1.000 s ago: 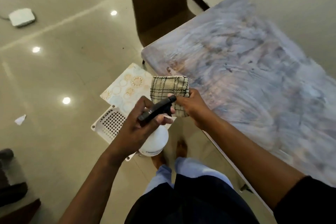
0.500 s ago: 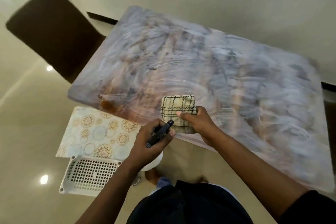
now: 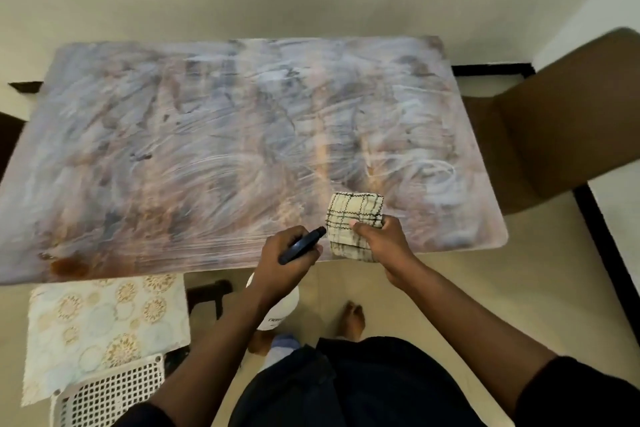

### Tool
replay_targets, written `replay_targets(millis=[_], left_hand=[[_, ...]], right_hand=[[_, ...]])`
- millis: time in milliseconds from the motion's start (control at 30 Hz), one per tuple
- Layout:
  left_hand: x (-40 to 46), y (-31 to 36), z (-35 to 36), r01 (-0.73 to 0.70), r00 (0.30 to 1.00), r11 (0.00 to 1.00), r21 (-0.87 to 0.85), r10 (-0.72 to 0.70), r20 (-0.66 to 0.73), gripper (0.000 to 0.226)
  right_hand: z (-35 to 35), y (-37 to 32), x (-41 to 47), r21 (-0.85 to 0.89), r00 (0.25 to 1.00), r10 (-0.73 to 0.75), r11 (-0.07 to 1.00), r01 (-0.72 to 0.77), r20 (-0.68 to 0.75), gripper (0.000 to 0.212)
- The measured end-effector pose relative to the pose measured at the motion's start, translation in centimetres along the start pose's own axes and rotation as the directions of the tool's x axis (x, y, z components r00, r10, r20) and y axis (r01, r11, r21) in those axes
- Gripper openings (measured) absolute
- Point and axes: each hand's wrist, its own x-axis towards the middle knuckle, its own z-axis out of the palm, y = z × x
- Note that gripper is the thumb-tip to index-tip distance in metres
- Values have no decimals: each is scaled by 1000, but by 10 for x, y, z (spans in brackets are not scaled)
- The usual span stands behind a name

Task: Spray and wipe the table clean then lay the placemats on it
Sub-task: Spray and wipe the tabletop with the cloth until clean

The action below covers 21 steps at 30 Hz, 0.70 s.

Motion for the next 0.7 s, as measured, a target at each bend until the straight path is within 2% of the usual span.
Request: replay_targets(millis=[133,367,533,700], left_hand=[[24,4,52,0,993,998,65,-8,117,30],[51,12,123,94,976,993,68,-106,190,30],[70,14,163,138,949,977,164,-178,259,30],[87,18,192,125,920,956,267,-212,329,25]], right_hand=[[-52,16,-1,104,994,58,993,-48,-91,17],[-122,42,-7,173,964,58,985,-12,-259,13],[-159,61,-13,263,901,128,965,-16,-414,16],[-178,75,-18,287,822,170,958,-9,-543,9]])
